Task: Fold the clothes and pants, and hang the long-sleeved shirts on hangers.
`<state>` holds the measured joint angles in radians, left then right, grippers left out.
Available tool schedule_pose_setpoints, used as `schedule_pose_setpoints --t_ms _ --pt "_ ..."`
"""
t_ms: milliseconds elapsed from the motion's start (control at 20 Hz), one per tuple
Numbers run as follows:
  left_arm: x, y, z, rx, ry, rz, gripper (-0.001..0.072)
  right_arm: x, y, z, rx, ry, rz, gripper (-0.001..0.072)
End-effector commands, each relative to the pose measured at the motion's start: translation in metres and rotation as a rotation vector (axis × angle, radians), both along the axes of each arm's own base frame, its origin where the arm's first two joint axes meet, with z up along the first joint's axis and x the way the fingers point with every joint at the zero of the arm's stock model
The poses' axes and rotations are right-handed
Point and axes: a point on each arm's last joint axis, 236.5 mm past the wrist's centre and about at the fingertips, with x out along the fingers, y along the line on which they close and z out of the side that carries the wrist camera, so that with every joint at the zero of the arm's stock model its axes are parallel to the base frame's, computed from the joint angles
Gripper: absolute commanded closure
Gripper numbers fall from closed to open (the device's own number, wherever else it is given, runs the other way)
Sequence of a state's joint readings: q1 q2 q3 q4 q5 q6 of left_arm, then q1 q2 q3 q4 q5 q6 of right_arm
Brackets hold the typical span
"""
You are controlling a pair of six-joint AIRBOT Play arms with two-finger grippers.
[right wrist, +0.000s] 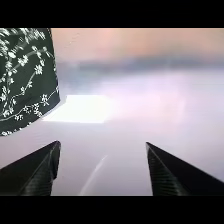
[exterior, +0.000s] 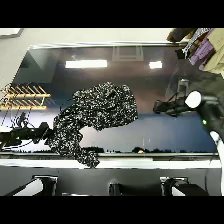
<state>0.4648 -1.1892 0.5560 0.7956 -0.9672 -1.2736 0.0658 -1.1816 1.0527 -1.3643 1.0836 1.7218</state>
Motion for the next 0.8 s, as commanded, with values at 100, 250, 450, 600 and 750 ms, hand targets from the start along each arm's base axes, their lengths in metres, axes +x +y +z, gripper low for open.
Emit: schedule_pose_setpoints --t_ms 100,250,450,600,750 --pt "0.000 -0.005 -0.002 -0.007 0.000 -0.021 0.0688 0.029 0.075 -0.066 0.376 0.150 -0.106 0.0042" --pt "0.000 -0.005 -0.002 -0.007 -0.001 -0.021 0.0688 0.048 0.103 -0.083 0.536 0.148 -0.118 0.0039" --pt "0.000 -0.005 -0.002 -0.007 -0.001 -0.021 0.0688 0.037 0.122 -0.106 0.579 0.229 -0.101 0.0040" --pt "0.004 -0.004 0.002 -0.004 -0.012 -0.023 0.0689 0.024 0.141 -0.112 0.538 0.244 -0.032 0.0069" --pt "0.022 0.003 0.025 0.023 -0.078 -0.031 0.0691 0.036 0.149 -0.095 0.549 0.188 -0.019 0.0684"
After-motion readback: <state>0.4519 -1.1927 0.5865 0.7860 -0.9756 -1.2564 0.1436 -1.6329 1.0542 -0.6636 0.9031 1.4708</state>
